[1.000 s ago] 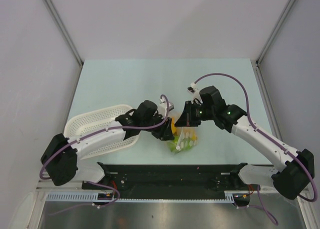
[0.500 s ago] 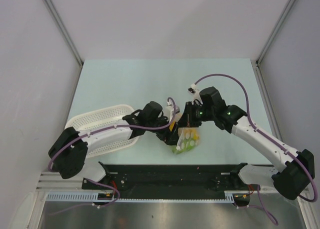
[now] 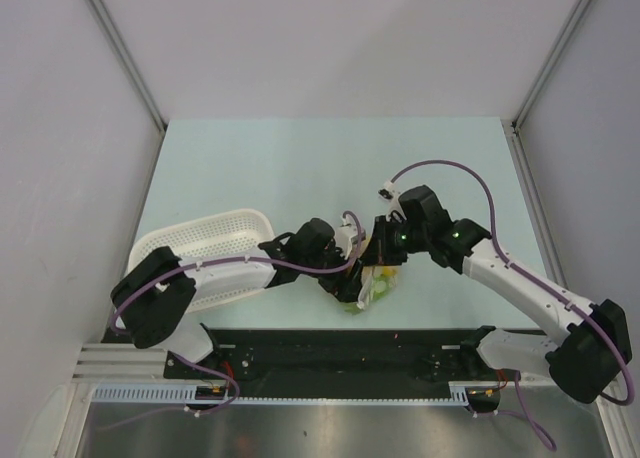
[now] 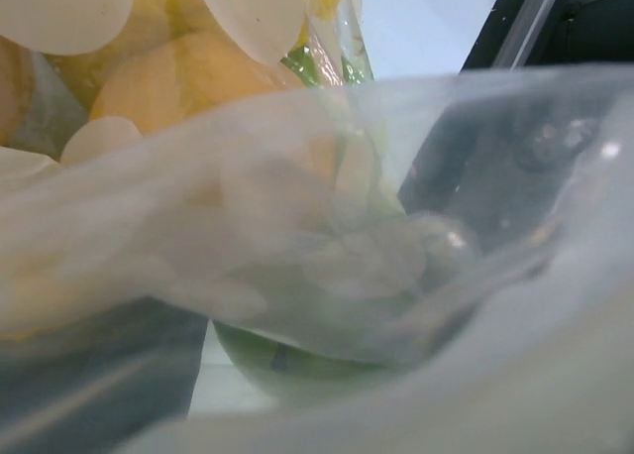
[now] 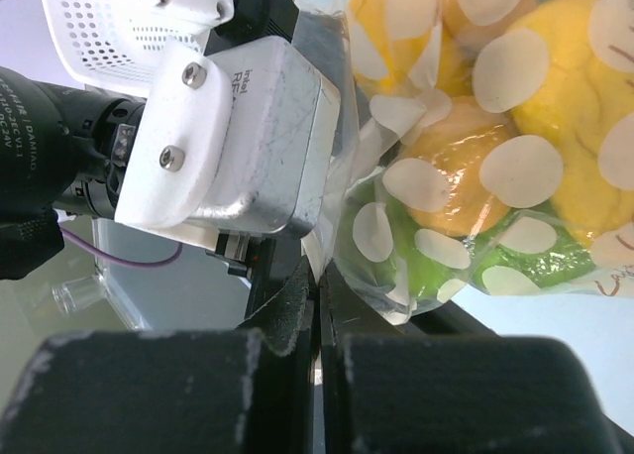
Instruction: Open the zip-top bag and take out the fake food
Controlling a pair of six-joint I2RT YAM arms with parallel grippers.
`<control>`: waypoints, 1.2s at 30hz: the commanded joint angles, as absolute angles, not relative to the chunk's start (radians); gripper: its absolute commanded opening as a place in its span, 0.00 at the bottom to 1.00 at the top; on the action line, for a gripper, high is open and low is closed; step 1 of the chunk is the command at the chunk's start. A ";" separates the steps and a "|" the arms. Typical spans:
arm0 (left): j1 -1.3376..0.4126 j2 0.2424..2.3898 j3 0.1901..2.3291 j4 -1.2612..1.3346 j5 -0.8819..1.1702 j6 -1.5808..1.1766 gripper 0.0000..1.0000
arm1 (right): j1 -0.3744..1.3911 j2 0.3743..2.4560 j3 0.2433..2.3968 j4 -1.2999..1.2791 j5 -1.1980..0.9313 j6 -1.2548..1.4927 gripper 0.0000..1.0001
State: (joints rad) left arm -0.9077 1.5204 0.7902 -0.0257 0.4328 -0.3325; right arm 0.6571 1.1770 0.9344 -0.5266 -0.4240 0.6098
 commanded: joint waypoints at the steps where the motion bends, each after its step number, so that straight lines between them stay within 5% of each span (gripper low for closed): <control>1: -0.908 1.545 0.761 -0.066 0.354 -0.334 0.67 | 0.663 1.132 0.924 -0.489 -0.442 0.604 0.00; 6: -0.908 1.453 0.811 -0.179 0.307 -0.307 0.38 | 0.661 1.114 0.917 -0.520 -0.411 0.581 0.00; 12: -0.908 1.350 0.893 -0.271 0.236 -0.269 0.20 | 0.661 1.078 0.887 -0.514 -0.391 0.580 0.00; 22: -0.907 1.287 0.959 -0.269 0.111 -0.264 0.06 | 0.663 1.032 0.845 -0.500 -0.387 0.597 0.00; 30: -0.899 1.264 1.025 -0.203 0.064 -0.282 0.04 | 0.663 1.032 0.818 -0.474 -0.420 0.621 0.00; 36: -0.842 1.321 1.092 -0.227 0.242 -0.382 0.00 | 0.663 1.003 0.822 -0.497 -0.370 0.612 0.00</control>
State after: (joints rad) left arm -0.8932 1.3125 0.9913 -0.2966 0.1589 -0.3035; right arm 0.6586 1.0306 0.8246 -0.4442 -0.4042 0.6189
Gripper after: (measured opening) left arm 0.769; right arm 0.010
